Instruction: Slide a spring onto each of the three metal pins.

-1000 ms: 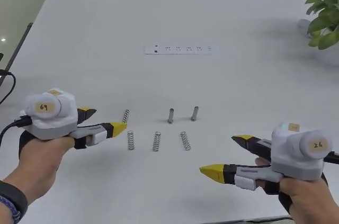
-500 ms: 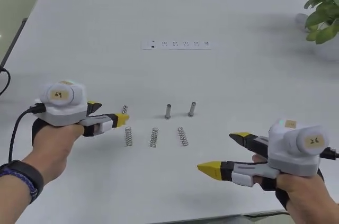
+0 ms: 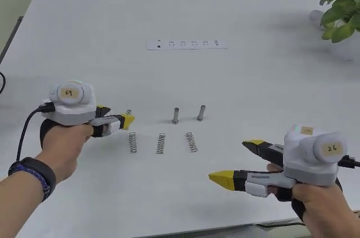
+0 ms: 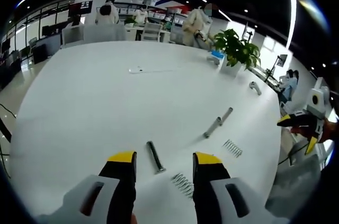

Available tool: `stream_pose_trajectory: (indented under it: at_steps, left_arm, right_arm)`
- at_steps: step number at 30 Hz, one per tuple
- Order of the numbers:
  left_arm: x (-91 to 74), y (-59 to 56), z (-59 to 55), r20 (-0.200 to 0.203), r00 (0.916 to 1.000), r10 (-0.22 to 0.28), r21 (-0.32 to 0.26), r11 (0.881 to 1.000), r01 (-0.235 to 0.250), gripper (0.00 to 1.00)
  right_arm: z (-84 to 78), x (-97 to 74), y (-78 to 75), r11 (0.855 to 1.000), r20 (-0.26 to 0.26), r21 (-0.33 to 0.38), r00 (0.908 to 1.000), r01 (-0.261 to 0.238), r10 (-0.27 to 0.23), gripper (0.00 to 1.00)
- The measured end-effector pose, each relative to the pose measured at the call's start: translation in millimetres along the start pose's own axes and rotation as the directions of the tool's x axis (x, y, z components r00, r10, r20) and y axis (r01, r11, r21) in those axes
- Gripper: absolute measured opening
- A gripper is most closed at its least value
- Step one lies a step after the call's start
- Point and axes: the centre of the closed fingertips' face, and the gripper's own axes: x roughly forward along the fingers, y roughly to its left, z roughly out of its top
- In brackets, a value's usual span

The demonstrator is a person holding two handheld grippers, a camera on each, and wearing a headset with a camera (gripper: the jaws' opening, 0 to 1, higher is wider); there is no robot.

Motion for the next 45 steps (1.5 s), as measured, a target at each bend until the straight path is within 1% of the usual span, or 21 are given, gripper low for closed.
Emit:
stream_pose_trajectory:
  at_steps: [10, 13, 15, 16, 22, 24, 28, 33, 39, 41, 43, 45]
  left_arm:
    - [16.4, 6.2, -8.3, -0.042, 0.999, 0.014, -0.029, 0.999, -0.015, 0.28]
    - [20.5, 7.8, -12.3, -0.064, 0.9977, 0.022, -0.031, 0.999, -0.024, 0.25]
    - [22.7, 8.4, -13.6, -0.07, 0.9973, 0.022, -0.038, 0.999, -0.024, 0.23]
    - [24.1, 9.4, -15.6, -0.082, 0.9963, 0.025, -0.04, 0.999, -0.029, 0.22]
    - [31.6, 12.3, -18.2, -0.101, 0.9944, 0.03, -0.055, 0.998, -0.036, 0.18]
    - [33.6, 11.5, -18.2, -0.105, 0.994, 0.029, -0.06, 0.998, -0.035, 0.16]
    - [37.8, 12.6, -23.0, -0.132, 0.9907, 0.035, -0.053, 0.998, -0.043, 0.12]
    - [42.8, 13.8, -26.2, -0.15, 0.988, 0.036, -0.059, 0.997, -0.045, 0.09]
    - [45.4, 14.7, -30.3, -0.177, 0.9834, 0.041, -0.048, 0.998, -0.05, 0.07]
    - [45.7, 14.6, -30.7, -0.182, 0.9824, 0.04, -0.041, 0.998, -0.049, 0.06]
    - [46.0, 15.4, -32.3, -0.196, 0.9796, 0.044, -0.018, 0.999, -0.049, 0.05]
    - [45.5, 15.6, -32.6, -0.203, 0.9781, 0.044, -0.008, 0.999, -0.047, 0.04]
  right_arm:
    - [-3.1, 1.2, 0.1, 1.0, -0.007, 0.008, 1.0, 0.0, 0.0, 0.8]
    - [-4.0, 1.7, 0.2, 1.0, -0.009, 0.011, 1.0, 0.0, 0.0, 0.79]
    - [-4.6, 1.9, 0.2, 1.0, -0.01, 0.012, 1.0, 0.0, 0.0, 0.79]
    - [-5.3, 2.1, 0.3, 1.0, -0.012, 0.012, 0.9999, 0.0, 0.0, 0.79]
    - [-6.7, 2.3, -0.4, 1.0, -0.015, 0.017, 0.9999, 0.0, 0.001, 0.79]
    - [-6.9, 2.3, -0.7, 1.0, -0.016, 0.019, 0.9999, 0.0, 0.001, 0.79]
    - [-6.4, 2.2, -1.6, 1.0, -0.015, 0.021, 0.9999, 0.001, 0.0, 0.79]
    - [-7.4, 2.6, -1.5, 1.0, -0.016, 0.026, 0.9999, 0.001, -0.001, 0.79]
    - [-8.5, 2.7, -1.0, 1.0, -0.017, 0.029, 0.9998, 0.002, -0.002, 0.79]
    - [-8.8, 2.8, -1.0, 1.0, -0.018, 0.031, 0.9998, 0.002, -0.001, 0.79]
    - [-9.1, 2.7, -1.2, 1.0, -0.019, 0.03, 0.9998, 0.003, -0.003, 0.79]
    - [-9.1, 2.4, -1.1, 1.0, -0.019, 0.031, 0.9998, 0.003, -0.003, 0.79]
